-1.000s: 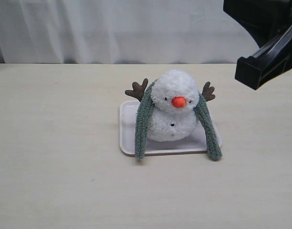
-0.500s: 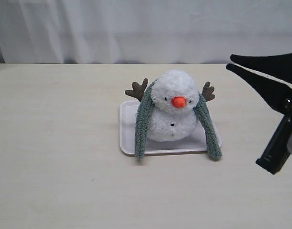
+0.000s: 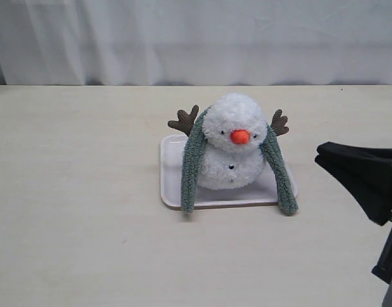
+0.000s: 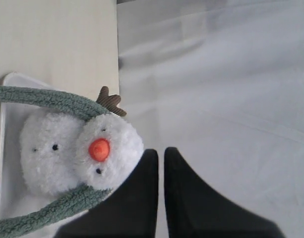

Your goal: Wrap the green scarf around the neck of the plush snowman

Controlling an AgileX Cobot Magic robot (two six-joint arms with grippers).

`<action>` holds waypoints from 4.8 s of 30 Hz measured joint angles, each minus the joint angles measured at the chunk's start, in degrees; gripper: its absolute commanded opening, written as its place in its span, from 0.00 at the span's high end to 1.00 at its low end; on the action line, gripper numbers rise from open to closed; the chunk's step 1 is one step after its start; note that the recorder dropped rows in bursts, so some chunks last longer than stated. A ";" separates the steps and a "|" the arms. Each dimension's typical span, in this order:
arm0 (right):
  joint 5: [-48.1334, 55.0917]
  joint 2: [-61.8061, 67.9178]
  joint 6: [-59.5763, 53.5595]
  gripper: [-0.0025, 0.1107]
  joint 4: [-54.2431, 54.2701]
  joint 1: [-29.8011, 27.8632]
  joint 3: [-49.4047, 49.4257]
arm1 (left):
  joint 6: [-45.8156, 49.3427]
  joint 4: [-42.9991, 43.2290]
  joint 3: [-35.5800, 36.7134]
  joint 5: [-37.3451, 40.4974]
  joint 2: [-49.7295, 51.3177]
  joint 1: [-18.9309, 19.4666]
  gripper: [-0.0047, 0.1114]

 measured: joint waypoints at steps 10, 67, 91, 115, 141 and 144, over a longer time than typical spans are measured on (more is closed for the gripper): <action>0.00 -4.55 0.00 0.94 -0.37 0.00 5.90 | 0.00 0.00 0.00 0.12 0.00 0.00 0.96; 2.39 -35.40 0.00 0.94 -7.47 -30.06 21.27 | 0.00 0.00 0.00 0.12 0.00 0.00 0.96; 2.39 -35.40 0.00 0.94 -9.78 -36.49 21.27 | 0.00 0.00 0.00 0.12 0.00 0.00 0.96; 2.66 -35.40 0.00 0.94 -7.93 -36.49 21.27 | 0.00 0.00 0.00 0.12 0.00 0.00 0.96; 17.95 -35.49 0.00 0.94 -7.93 -36.49 21.27 | 0.00 0.00 0.00 0.12 0.00 0.00 0.96; 17.95 -35.49 1.65 0.94 -7.93 -36.49 21.27 | 0.00 0.00 0.00 0.12 0.00 0.00 0.96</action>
